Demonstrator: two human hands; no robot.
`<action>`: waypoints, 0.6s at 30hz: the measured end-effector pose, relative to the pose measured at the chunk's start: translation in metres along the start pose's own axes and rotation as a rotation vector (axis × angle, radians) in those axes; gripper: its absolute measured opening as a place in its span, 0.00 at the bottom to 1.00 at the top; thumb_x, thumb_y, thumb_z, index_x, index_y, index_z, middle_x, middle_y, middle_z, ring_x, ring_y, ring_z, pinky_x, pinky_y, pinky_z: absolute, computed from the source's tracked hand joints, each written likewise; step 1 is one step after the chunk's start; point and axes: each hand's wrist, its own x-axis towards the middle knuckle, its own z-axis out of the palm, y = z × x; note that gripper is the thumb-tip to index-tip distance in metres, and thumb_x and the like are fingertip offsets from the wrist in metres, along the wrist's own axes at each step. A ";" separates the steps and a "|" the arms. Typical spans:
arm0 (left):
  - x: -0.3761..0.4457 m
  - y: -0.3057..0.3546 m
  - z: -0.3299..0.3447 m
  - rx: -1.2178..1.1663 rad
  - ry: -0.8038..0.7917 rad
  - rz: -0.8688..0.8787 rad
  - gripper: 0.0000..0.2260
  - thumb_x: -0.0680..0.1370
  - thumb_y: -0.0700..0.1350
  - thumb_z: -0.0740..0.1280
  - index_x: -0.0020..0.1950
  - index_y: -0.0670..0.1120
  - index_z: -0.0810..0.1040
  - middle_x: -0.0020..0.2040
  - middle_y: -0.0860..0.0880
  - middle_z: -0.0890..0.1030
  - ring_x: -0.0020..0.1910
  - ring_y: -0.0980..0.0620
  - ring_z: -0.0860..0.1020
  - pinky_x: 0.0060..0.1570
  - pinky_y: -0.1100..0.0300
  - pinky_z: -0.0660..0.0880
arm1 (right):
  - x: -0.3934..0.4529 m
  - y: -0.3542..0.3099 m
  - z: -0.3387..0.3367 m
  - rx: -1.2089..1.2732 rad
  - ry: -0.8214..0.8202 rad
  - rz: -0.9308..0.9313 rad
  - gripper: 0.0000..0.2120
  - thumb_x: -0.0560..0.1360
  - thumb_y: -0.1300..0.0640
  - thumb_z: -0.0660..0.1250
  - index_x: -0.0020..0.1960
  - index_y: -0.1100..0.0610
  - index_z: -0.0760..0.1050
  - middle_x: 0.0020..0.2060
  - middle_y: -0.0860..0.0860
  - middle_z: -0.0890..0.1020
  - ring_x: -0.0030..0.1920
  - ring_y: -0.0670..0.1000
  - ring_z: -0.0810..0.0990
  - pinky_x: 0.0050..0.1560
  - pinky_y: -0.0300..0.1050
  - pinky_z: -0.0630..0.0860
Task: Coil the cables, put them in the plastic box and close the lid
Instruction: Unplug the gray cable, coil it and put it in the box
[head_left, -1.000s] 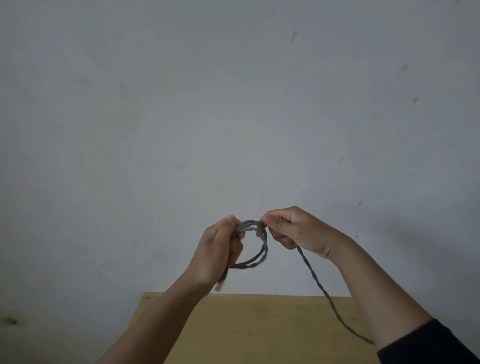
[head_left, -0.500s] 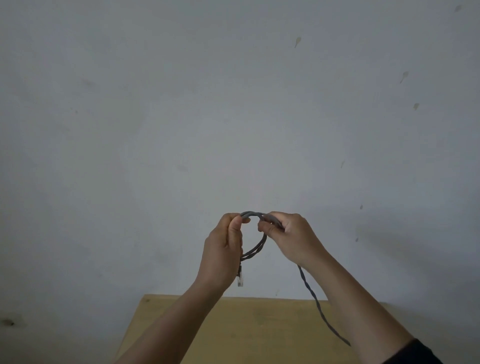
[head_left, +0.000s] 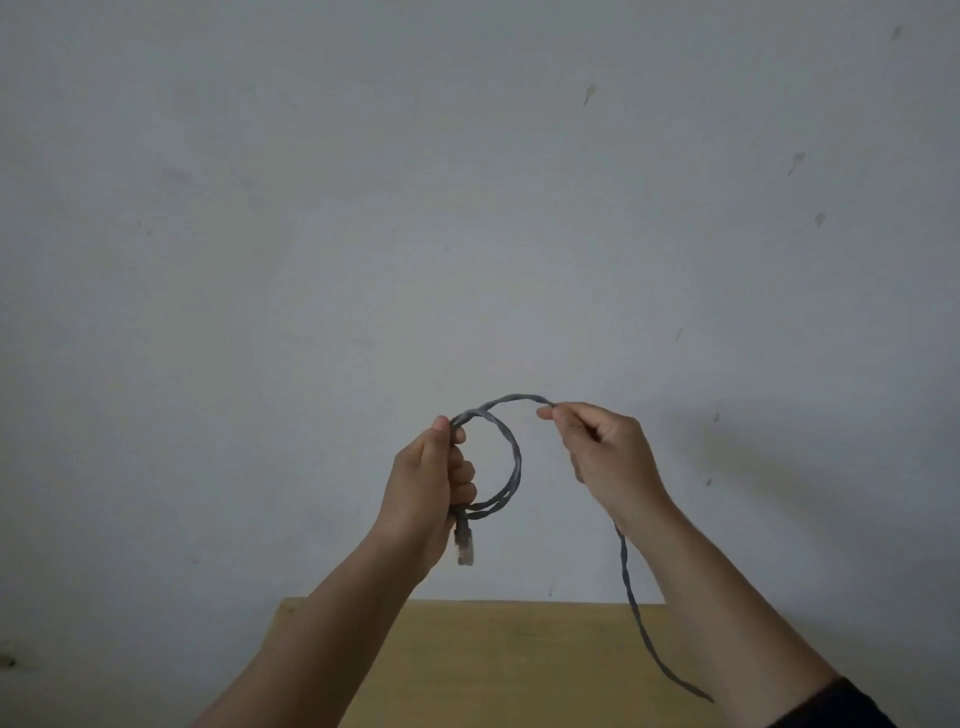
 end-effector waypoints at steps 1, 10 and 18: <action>0.001 0.003 0.002 -0.094 -0.008 -0.022 0.15 0.83 0.48 0.51 0.40 0.45 0.68 0.25 0.55 0.57 0.23 0.57 0.55 0.23 0.66 0.56 | -0.001 0.000 0.005 -0.107 0.027 -0.032 0.10 0.78 0.56 0.61 0.50 0.53 0.82 0.20 0.40 0.69 0.22 0.40 0.68 0.28 0.32 0.63; 0.024 0.021 -0.001 -0.306 0.194 0.021 0.13 0.82 0.41 0.51 0.38 0.44 0.66 0.29 0.51 0.68 0.27 0.55 0.64 0.33 0.62 0.65 | -0.059 -0.009 0.050 -0.704 -0.575 -0.078 0.15 0.80 0.52 0.54 0.59 0.59 0.72 0.48 0.59 0.79 0.43 0.57 0.78 0.43 0.49 0.74; -0.012 -0.040 -0.027 0.576 -0.078 0.271 0.15 0.81 0.50 0.52 0.42 0.43 0.69 0.33 0.56 0.77 0.30 0.58 0.72 0.35 0.56 0.71 | -0.034 -0.079 0.016 -0.702 -0.796 -0.129 0.11 0.74 0.49 0.66 0.40 0.57 0.77 0.31 0.45 0.75 0.31 0.46 0.72 0.30 0.39 0.66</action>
